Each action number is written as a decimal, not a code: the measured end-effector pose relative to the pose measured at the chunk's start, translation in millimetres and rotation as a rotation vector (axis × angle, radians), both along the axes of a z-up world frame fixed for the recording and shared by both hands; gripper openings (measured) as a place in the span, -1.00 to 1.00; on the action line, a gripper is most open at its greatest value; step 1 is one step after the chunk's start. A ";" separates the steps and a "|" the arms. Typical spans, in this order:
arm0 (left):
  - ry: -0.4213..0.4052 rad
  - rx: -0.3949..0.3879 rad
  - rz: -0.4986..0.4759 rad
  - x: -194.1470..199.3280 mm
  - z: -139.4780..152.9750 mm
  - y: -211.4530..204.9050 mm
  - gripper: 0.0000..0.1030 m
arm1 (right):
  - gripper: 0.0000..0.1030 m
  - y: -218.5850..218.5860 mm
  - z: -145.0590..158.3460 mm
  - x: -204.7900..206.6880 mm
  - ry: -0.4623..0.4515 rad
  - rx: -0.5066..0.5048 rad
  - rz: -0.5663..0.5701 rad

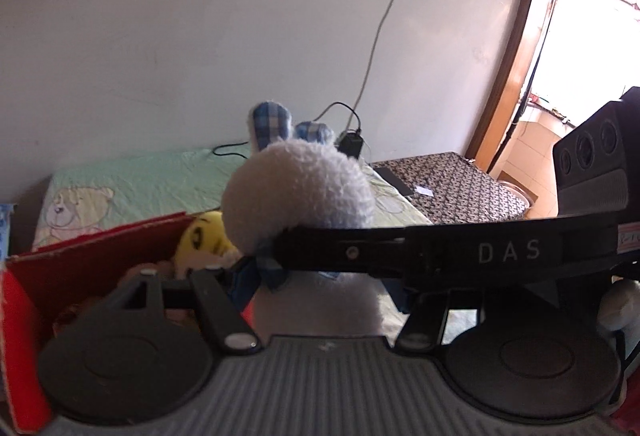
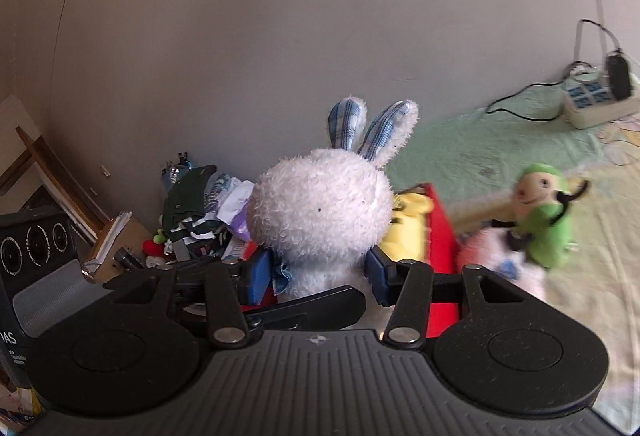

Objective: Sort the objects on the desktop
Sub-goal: 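Lower the white bunny plush into the red box beside the teddy bear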

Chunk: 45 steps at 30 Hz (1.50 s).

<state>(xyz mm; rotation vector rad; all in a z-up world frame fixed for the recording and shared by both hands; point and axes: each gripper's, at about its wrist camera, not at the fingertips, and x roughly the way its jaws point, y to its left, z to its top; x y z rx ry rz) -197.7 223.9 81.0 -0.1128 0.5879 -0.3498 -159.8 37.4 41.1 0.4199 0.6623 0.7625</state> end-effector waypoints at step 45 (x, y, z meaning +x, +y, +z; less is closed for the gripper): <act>0.399 -0.020 0.223 46.2 -116.0 141.9 0.27 | 0.10 164.9 -82.4 69.1 0.290 -0.258 0.163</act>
